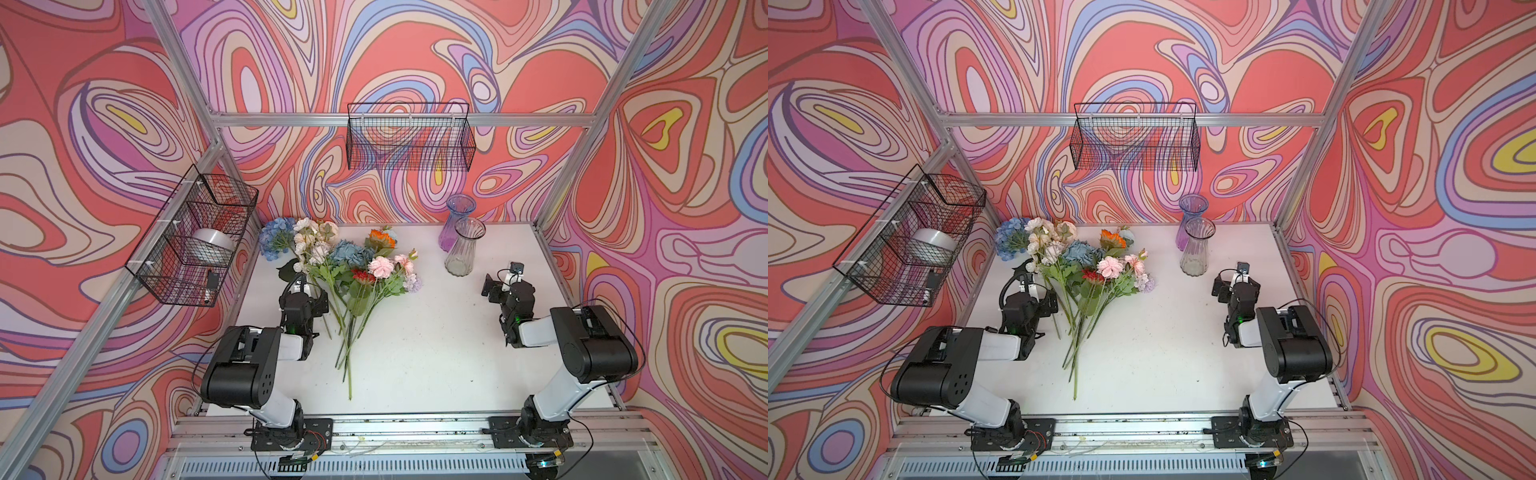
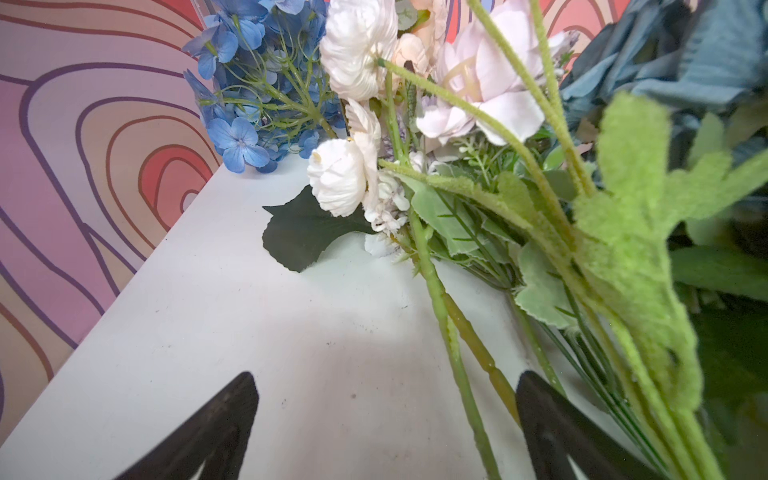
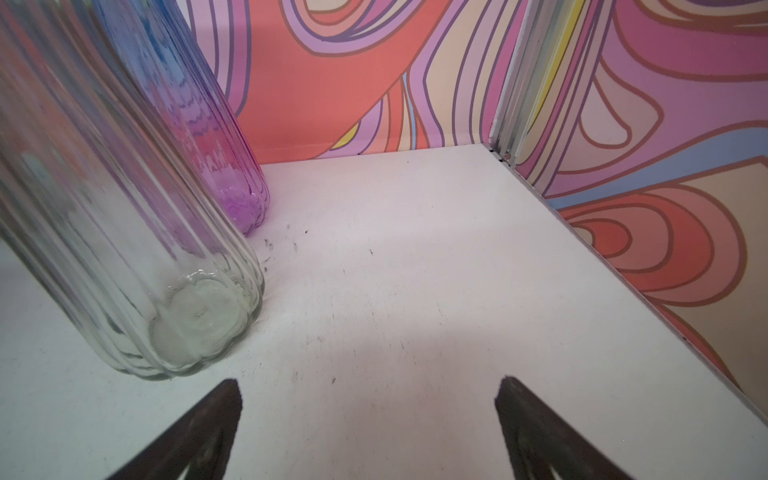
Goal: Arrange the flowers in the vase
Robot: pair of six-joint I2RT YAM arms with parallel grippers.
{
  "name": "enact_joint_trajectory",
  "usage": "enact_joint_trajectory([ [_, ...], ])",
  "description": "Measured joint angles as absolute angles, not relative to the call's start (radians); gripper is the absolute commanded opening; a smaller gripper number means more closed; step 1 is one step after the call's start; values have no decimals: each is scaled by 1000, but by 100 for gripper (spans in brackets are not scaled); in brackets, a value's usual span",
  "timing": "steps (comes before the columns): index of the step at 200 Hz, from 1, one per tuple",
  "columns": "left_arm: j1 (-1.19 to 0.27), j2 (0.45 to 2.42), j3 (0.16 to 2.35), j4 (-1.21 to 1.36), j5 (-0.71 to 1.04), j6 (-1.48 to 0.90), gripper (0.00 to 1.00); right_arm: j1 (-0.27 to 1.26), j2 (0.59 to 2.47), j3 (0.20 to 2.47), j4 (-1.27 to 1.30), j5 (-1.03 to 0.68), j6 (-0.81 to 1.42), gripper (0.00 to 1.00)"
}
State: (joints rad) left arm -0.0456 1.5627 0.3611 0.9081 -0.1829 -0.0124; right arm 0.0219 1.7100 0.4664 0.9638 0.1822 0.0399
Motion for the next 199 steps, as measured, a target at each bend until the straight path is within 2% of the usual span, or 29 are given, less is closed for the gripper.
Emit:
enact_joint_trajectory([
  [43,-46,1517,355,898,-212,-31,100,22,1659,471,881,192,40,98],
  [84,-46,1365,333,839,-263,-43,100,22,1423,588,569,208,100,96],
  [121,-48,1176,344,703,-295,-90,98,21,1304,804,204,184,221,88],
  [146,-93,1077,392,594,-268,-134,95,21,1316,1002,-63,150,300,84],
  [175,-227,1033,488,497,-189,-151,93,21,1428,1276,-310,46,339,71],
  [190,-272,1034,542,469,-136,-164,99,21,1530,1428,-421,-25,344,66],
  [199,-285,1036,570,457,-108,-174,100,21,1593,1512,-485,-63,346,64],
])
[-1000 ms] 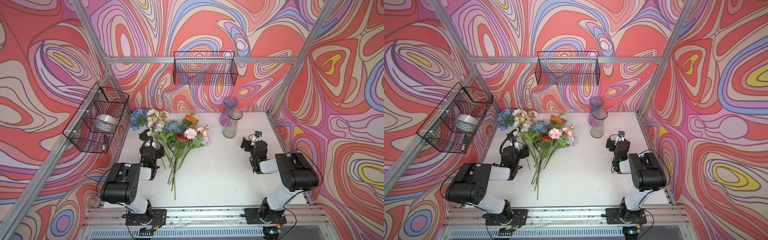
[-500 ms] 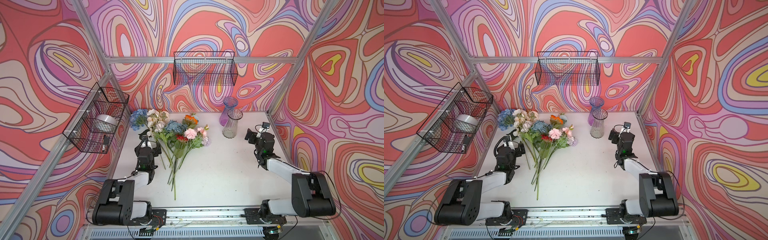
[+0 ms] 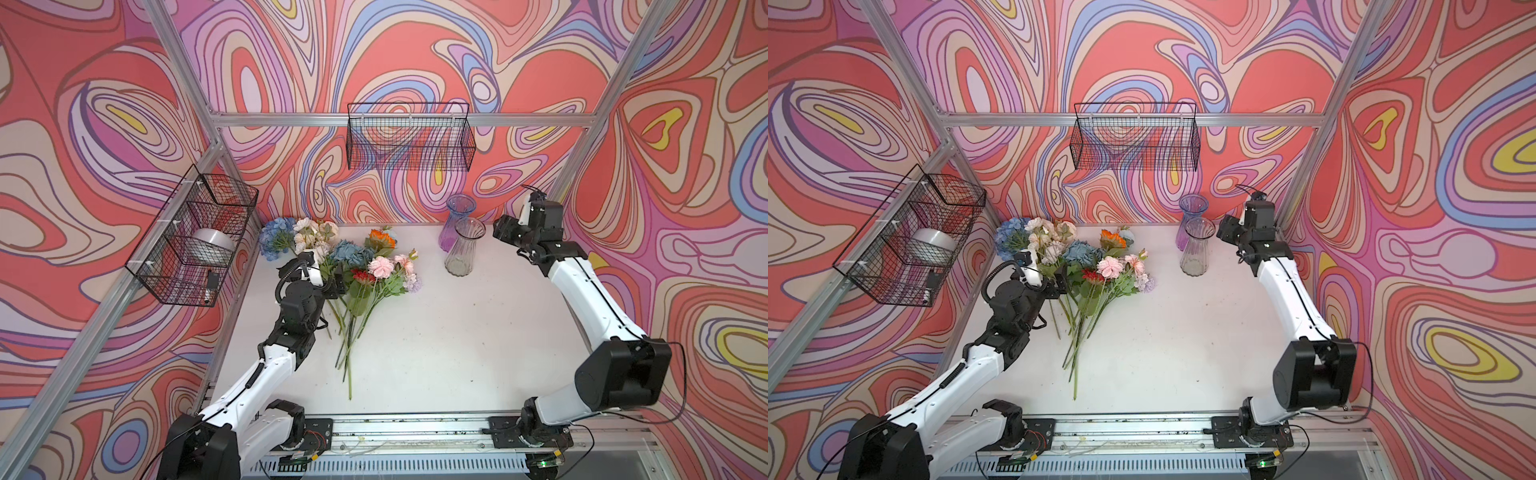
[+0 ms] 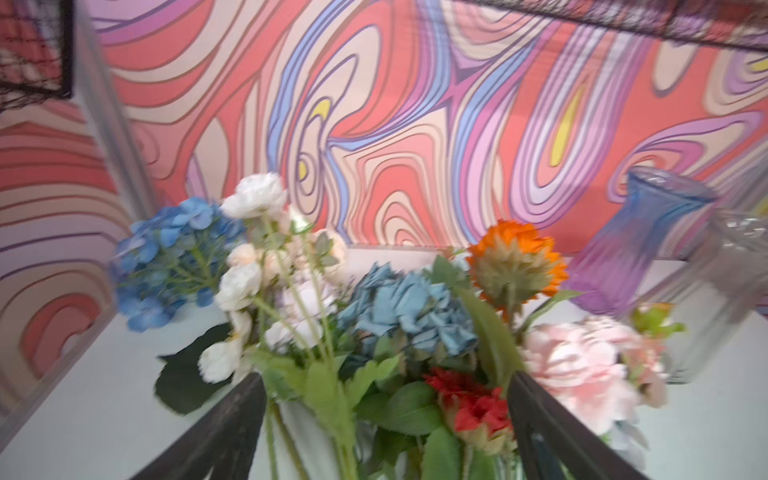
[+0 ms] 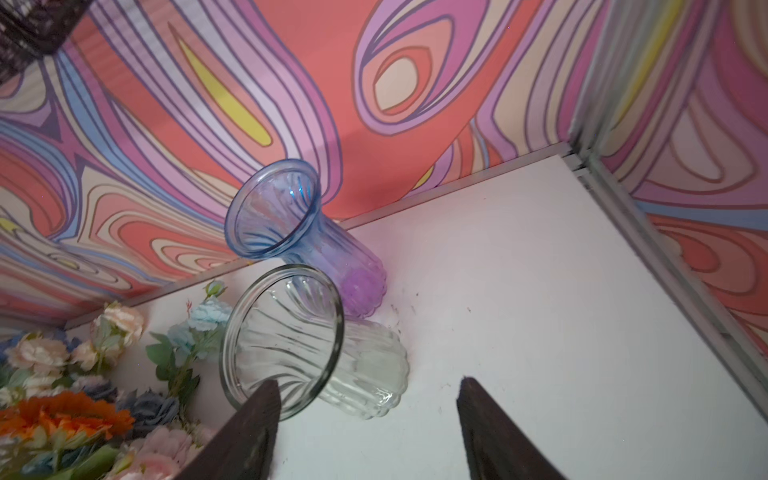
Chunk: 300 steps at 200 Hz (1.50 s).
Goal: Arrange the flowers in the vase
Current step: 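Grasp the clear vase rim with the right gripper while the left nears the stems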
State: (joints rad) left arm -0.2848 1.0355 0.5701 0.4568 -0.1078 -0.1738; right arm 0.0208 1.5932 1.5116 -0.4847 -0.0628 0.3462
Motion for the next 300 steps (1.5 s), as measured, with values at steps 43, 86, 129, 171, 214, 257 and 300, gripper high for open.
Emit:
enact_joint_trajectory([
  [43,-308,1055,651,417,-7,-218,100,21,1812,1718,-687,-179,359,58],
  [86,-315,1059,643,389,30,-239,100,21,1903,1794,-751,-229,370,40],
  [129,-315,1082,640,389,48,-245,100,21,1955,1882,-798,-231,384,21],
  [171,-316,1082,632,389,44,-248,100,21,2001,1951,-842,-250,391,2],
  [214,-316,1081,630,388,36,-249,100,21,2008,1980,-888,-250,389,0],
  [257,-316,1081,630,388,33,-262,100,21,1977,1968,-948,-252,371,0],
  [300,-316,1081,630,389,35,-291,100,19,1802,1794,-1020,-260,353,0],
])
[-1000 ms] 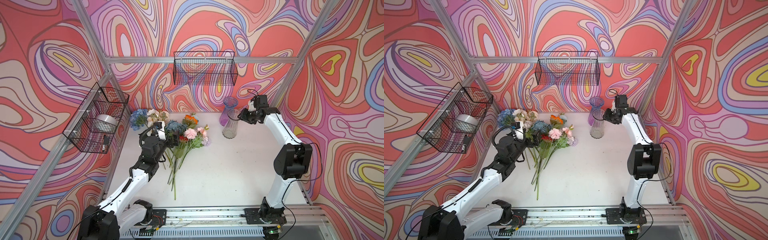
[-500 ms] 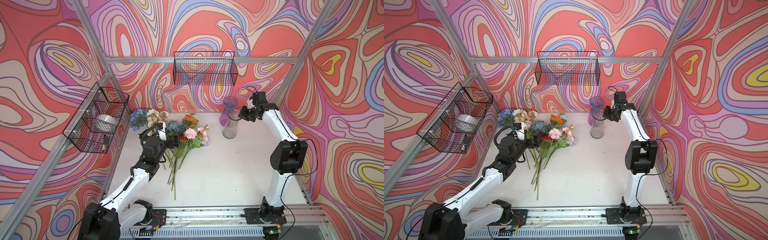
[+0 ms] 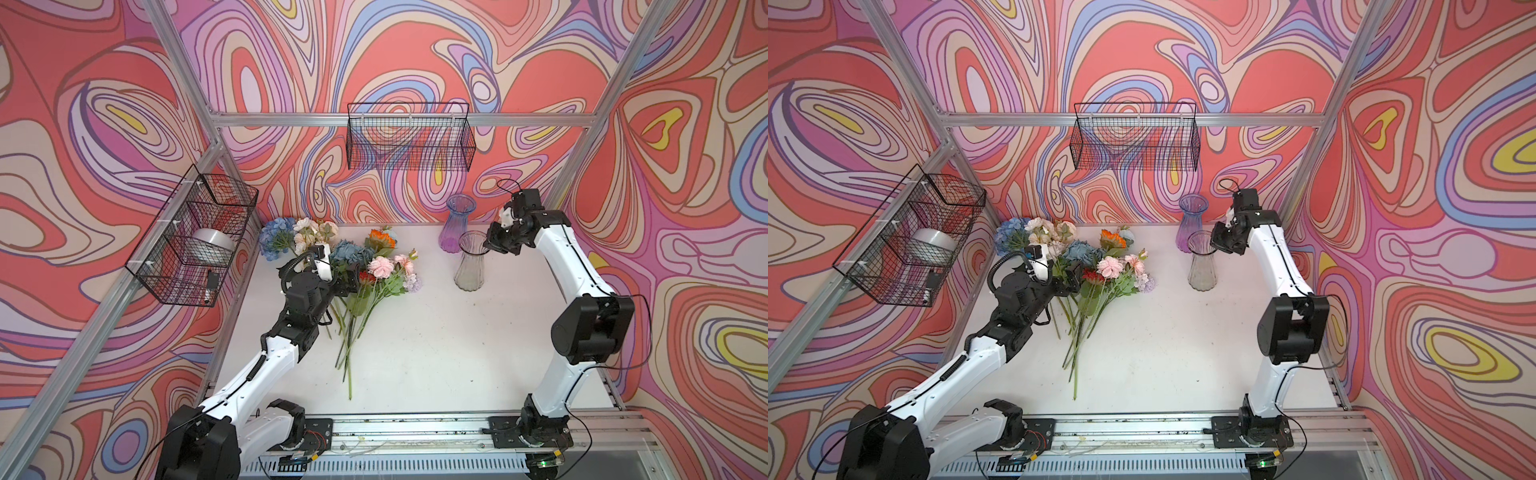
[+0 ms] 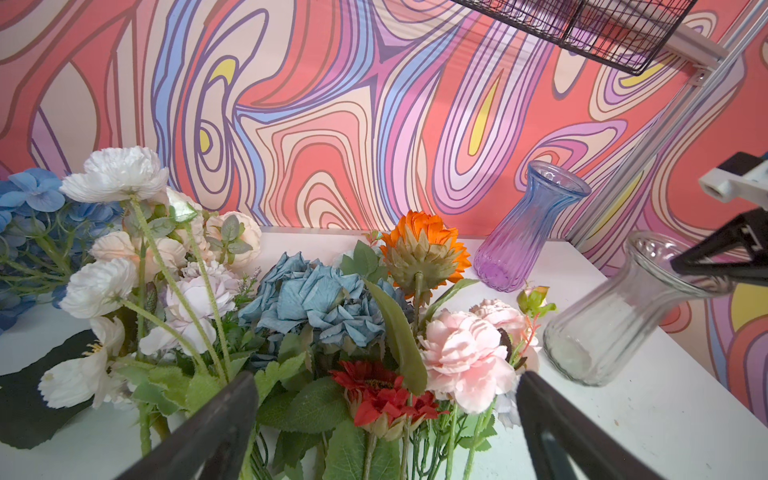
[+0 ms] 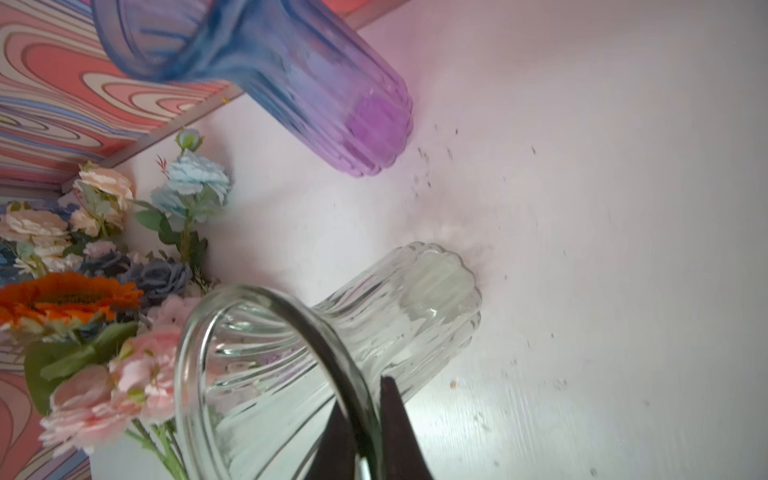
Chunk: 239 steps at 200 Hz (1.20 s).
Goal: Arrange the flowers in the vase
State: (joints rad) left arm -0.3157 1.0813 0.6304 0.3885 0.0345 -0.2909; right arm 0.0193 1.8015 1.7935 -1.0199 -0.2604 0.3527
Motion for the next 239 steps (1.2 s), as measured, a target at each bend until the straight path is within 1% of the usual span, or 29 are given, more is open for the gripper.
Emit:
enact_joint_trajectory([
  [31,-316,1082,630,389,49,-332,100,21,1642,1631,-1034,-311,364,0],
  [71,-323,1082,630,401,80,-419,100,50,1478,1441,-978,-399,414,0],
  [101,-344,1082,630,397,97,-465,100,111,1441,1387,-945,-412,434,0],
  [136,-412,1079,630,345,84,-464,100,182,1440,1372,-912,-404,437,0],
  [145,-433,1075,630,320,74,-459,98,195,1440,1372,-908,-402,437,0],
  [165,-473,1066,630,270,47,-443,94,210,1443,1372,-899,-401,436,10],
  [186,-511,1063,626,222,16,-428,87,211,1451,1372,-882,-403,437,23],
  [188,-515,1062,625,217,12,-425,87,211,1451,1372,-877,-404,438,26],
  [208,-541,1062,612,179,-13,-415,74,210,1451,1372,-839,-410,440,40],
  [214,-546,1062,608,168,-20,-413,69,209,1451,1372,-829,-410,442,44],
  [228,-554,1062,602,148,-34,-404,58,209,1450,1372,-810,-413,444,47],
  [239,-558,1066,601,142,-44,-395,56,209,1449,1373,-799,-413,444,48],
])
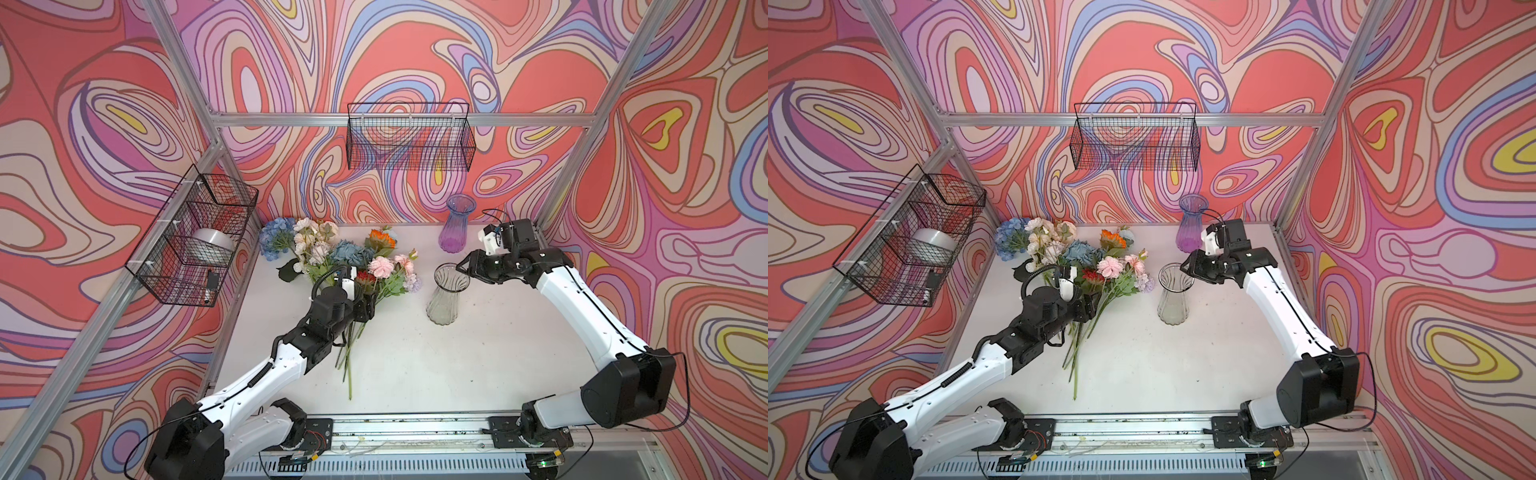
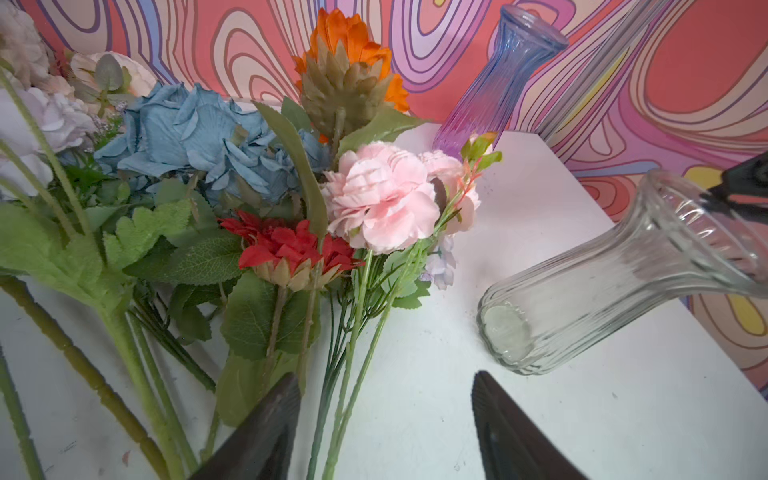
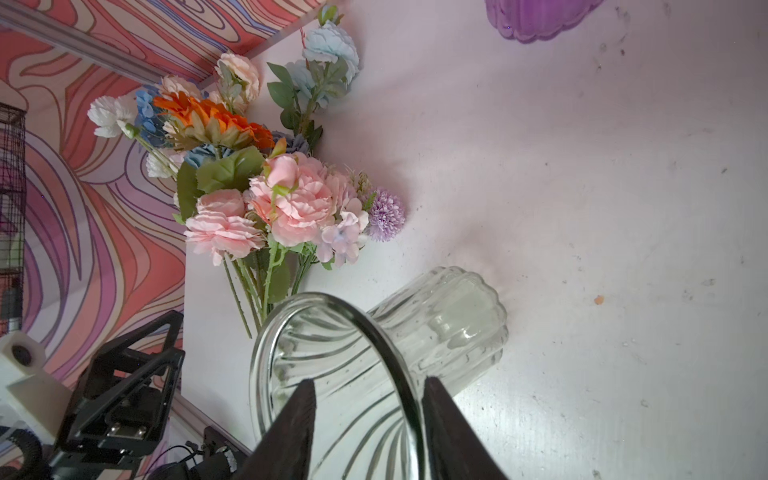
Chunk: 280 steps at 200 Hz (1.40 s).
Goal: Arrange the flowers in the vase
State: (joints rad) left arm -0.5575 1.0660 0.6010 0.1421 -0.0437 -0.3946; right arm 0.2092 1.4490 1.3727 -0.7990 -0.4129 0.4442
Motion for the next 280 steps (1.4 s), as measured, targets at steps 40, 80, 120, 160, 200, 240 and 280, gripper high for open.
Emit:
enact_joint_trajectory([
  [40,-558,1118,601,142,-64,-385,49,209,1445,1389,-800,-404,439,55],
  [80,-559,1156,601,133,-98,-385,50,209,1439,1445,-828,-318,410,78],
  [120,-559,1168,601,122,-157,-385,52,209,1394,1474,-839,-117,379,98],
  [160,-559,1223,602,123,-115,-370,43,209,1363,1449,-788,56,378,99],
  [200,-559,1300,640,123,-79,-357,34,209,1383,1414,-768,110,378,98],
  [240,-559,1381,714,142,-80,-343,30,209,1390,1407,-763,133,374,98],
  [280,-559,1471,755,168,-96,-334,26,209,1390,1399,-763,155,360,98],
])
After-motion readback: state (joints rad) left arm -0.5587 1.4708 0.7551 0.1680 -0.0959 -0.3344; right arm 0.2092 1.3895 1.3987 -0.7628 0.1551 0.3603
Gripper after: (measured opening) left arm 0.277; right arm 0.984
